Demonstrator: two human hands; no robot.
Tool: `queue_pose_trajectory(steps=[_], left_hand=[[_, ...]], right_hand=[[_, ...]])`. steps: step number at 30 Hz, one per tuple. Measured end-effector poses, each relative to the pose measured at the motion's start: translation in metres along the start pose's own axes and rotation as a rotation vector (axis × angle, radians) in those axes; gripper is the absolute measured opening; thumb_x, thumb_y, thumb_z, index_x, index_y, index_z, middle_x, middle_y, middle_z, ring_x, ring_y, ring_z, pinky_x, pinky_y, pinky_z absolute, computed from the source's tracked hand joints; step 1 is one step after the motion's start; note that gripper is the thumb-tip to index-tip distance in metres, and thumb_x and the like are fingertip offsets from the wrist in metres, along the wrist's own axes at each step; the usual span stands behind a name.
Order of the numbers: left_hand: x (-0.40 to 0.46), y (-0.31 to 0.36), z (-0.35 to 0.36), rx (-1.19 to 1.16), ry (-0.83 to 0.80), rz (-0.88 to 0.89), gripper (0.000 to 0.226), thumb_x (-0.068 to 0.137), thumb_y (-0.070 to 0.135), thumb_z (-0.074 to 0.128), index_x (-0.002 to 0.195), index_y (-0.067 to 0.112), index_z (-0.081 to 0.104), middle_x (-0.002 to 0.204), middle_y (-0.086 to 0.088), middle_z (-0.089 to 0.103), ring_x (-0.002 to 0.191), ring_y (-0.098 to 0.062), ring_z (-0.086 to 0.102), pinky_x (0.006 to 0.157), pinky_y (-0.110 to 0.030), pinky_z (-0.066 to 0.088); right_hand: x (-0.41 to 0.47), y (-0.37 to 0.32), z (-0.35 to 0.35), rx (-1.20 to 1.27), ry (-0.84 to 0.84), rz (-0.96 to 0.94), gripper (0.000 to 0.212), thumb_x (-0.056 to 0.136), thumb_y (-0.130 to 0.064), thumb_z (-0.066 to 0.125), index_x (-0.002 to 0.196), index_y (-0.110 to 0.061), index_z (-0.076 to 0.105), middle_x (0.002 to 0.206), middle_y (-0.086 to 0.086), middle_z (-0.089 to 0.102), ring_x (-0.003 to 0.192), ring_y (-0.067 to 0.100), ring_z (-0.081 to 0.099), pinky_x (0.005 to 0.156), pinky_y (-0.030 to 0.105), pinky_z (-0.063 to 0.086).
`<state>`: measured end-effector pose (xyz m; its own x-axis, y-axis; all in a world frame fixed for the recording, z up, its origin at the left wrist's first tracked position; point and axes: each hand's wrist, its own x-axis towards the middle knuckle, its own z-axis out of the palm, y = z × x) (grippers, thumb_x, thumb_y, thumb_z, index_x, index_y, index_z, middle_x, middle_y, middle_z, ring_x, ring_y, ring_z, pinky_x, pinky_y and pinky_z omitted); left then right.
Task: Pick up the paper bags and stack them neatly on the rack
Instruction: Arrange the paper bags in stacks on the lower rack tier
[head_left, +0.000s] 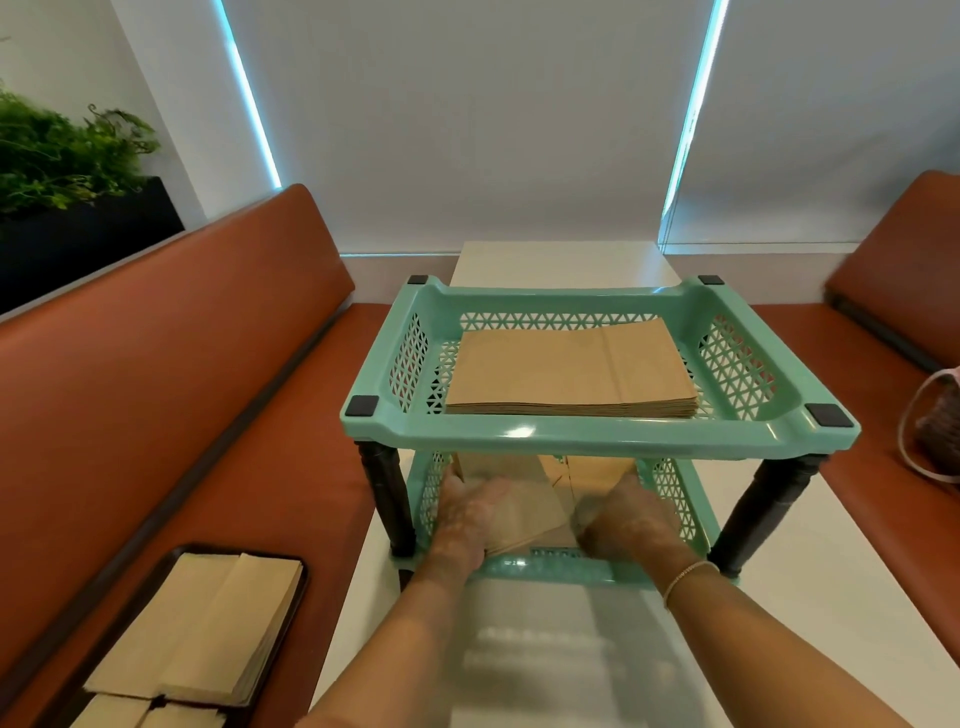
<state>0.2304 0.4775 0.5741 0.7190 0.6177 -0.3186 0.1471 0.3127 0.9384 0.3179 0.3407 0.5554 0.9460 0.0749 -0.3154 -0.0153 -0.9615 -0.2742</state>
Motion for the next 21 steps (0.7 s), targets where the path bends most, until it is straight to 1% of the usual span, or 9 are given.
queue_pose_trajectory(steps=[3,7,11,14,16,17,19,20,21], left_hand=[[0.000,0.000,-0.001,-0.015,-0.010,0.000,0.040,0.079,0.003,0.068,0.111,0.019,0.050,0.086,-0.001,0.059,0.076,-0.016,0.055,0.057,-0.026,0.045],[0.000,-0.001,-0.001,-0.026,-0.002,-0.006,0.042,0.079,0.001,0.067,0.114,0.019,0.051,0.088,-0.001,0.060,0.078,-0.017,0.057,0.059,-0.027,0.047],[0.003,-0.003,-0.002,-0.046,0.000,-0.035,0.047,0.078,0.003,0.070,0.116,0.019,0.050,0.098,-0.007,0.063,0.084,-0.022,0.059,0.063,-0.030,0.051],[0.004,-0.003,-0.001,-0.051,0.007,-0.063,0.047,0.076,0.005,0.072,0.115,0.020,0.051,0.099,-0.008,0.062,0.086,-0.024,0.060,0.071,-0.037,0.055],[0.005,-0.004,-0.001,-0.056,0.016,-0.062,0.045,0.076,0.004,0.071,0.114,0.020,0.051,0.096,-0.006,0.062,0.085,-0.024,0.059,0.073,-0.038,0.055],[0.004,-0.003,-0.001,-0.058,0.019,-0.056,0.045,0.076,0.003,0.071,0.112,0.020,0.051,0.095,-0.005,0.062,0.084,-0.023,0.059,0.072,-0.037,0.054],[0.004,-0.004,-0.002,-0.061,0.014,-0.026,0.045,0.076,0.000,0.071,0.111,0.020,0.051,0.092,-0.004,0.063,0.084,-0.024,0.060,0.074,-0.038,0.054],[0.004,-0.004,-0.002,-0.062,0.006,-0.011,0.044,0.076,-0.002,0.070,0.110,0.020,0.052,0.091,-0.004,0.063,0.083,-0.025,0.060,0.076,-0.039,0.054],[0.003,-0.003,-0.002,-0.063,-0.003,0.000,0.042,0.077,-0.003,0.069,0.108,0.020,0.052,0.090,-0.004,0.064,0.082,-0.024,0.060,0.074,-0.038,0.054]], right_hand=[[-0.002,0.001,-0.002,-0.026,0.037,0.010,0.082,0.071,-0.042,0.065,0.135,-0.010,0.025,0.110,0.012,0.056,0.103,0.029,0.054,0.092,0.038,0.046],[-0.007,0.000,-0.007,-0.023,0.049,0.055,0.101,0.061,-0.044,0.075,0.139,-0.011,0.020,0.113,0.012,0.055,0.107,0.030,0.052,0.095,0.040,0.046],[-0.011,-0.003,-0.008,0.062,0.074,0.099,0.103,0.050,-0.040,0.077,0.135,-0.011,0.027,0.117,0.012,0.052,0.111,0.030,0.049,0.096,0.041,0.044],[-0.013,-0.002,-0.013,0.075,0.134,0.093,0.090,0.058,-0.038,0.076,0.130,-0.010,0.029,0.119,0.013,0.052,0.114,0.031,0.046,0.099,0.039,0.038],[-0.013,-0.003,-0.015,0.067,0.156,0.065,0.076,0.064,-0.037,0.075,0.123,-0.010,0.036,0.117,0.012,0.055,0.112,0.030,0.049,0.097,0.038,0.040],[-0.013,-0.003,-0.017,0.083,0.164,0.043,0.062,0.072,-0.032,0.071,0.121,-0.008,0.042,0.115,0.012,0.057,0.110,0.030,0.052,0.094,0.036,0.042],[-0.014,-0.004,-0.024,0.164,0.181,-0.006,0.029,0.087,-0.016,0.056,0.114,-0.005,0.055,0.109,0.012,0.063,0.102,0.028,0.060,0.082,0.030,0.047],[-0.014,-0.004,-0.027,0.214,0.201,-0.029,0.021,0.090,-0.010,0.050,0.108,-0.003,0.060,0.106,0.013,0.065,0.099,0.028,0.062,0.076,0.027,0.046],[-0.015,-0.004,-0.030,0.261,0.229,-0.040,0.021,0.092,-0.008,0.046,0.104,-0.002,0.062,0.105,0.014,0.066,0.097,0.028,0.062,0.074,0.027,0.045]])
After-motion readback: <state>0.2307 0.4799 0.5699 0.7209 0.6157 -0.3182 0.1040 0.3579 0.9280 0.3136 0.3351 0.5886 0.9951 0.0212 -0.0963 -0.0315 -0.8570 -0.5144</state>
